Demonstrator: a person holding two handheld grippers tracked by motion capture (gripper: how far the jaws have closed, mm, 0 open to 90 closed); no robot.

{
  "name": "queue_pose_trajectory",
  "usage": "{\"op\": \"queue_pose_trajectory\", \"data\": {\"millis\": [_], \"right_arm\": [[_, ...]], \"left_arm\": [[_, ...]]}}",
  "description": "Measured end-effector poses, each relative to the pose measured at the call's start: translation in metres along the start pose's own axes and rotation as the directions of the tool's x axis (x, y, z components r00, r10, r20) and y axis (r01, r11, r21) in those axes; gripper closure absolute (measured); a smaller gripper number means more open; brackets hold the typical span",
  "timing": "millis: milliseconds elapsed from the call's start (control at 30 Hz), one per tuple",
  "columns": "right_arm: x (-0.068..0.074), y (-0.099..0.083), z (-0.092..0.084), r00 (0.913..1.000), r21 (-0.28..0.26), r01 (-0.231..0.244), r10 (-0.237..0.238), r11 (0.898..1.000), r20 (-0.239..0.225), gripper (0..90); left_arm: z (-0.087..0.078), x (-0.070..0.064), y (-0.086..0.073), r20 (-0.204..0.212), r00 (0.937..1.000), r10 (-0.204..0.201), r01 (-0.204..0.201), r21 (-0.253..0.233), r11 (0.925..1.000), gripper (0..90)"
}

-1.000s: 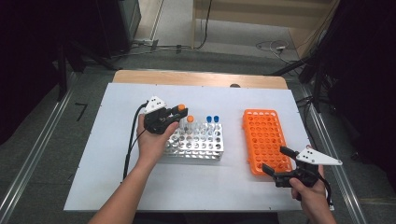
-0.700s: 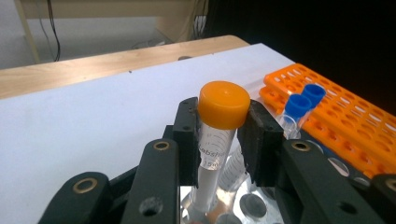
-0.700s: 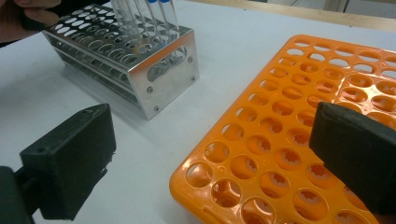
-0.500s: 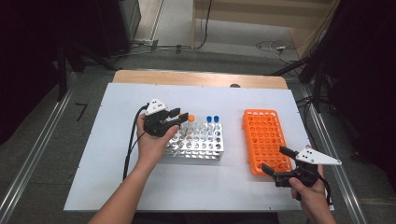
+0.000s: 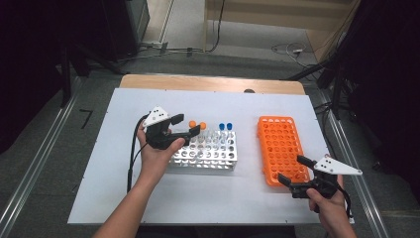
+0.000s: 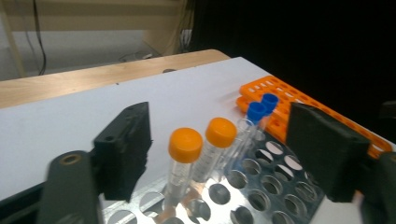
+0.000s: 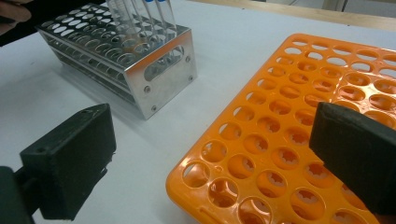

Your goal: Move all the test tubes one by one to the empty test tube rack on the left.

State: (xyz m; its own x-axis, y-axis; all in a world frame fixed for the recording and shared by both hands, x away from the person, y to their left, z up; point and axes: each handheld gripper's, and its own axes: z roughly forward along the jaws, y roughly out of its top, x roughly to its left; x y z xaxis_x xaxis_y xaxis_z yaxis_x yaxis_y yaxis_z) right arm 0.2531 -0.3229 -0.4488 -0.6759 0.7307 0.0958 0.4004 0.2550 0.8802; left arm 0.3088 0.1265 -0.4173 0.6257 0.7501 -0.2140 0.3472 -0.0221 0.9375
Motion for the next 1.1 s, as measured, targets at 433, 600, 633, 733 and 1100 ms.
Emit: {"op": "queue_pose_trajectory", "data": {"millis": [433,600,633,733,1100], "right_arm": [[0.0,0.0,0.001,1.0,0.001,0.003,-0.003,1.0,0.005,0.0],[-0.001,-0.001,0.001,1.0,0.002,0.005,-0.005,1.0,0.008,0.0],[-0.001,-0.001,0.001,0.9999,0.002,0.005,-0.005,1.0,0.009,0.0],[-0.001,-0.001,0.001,0.9999,0.005,0.002,-0.002,1.0,0.011,0.0],[-0.002,-0.002,0.001,0.9999,0.004,0.004,-0.004,1.0,0.015,0.0]], "left_arm": [[-0.029,-0.012,-0.006,0.035,0.9991,0.023,-0.022,-0.013,0.9997,3.6],[-0.038,-0.014,-0.009,0.038,0.9989,0.026,-0.026,-0.013,0.9996,2.3],[-0.039,-0.015,-0.01,0.039,0.9988,0.028,-0.028,-0.011,0.9996,2.2],[-0.044,-0.016,-0.013,0.048,0.9983,0.035,-0.035,-0.004,0.9994,1.0],[-0.063,-0.02,-0.028,0.054,0.9978,0.04,-0.039,-0.005,0.9992,0.0]]}}
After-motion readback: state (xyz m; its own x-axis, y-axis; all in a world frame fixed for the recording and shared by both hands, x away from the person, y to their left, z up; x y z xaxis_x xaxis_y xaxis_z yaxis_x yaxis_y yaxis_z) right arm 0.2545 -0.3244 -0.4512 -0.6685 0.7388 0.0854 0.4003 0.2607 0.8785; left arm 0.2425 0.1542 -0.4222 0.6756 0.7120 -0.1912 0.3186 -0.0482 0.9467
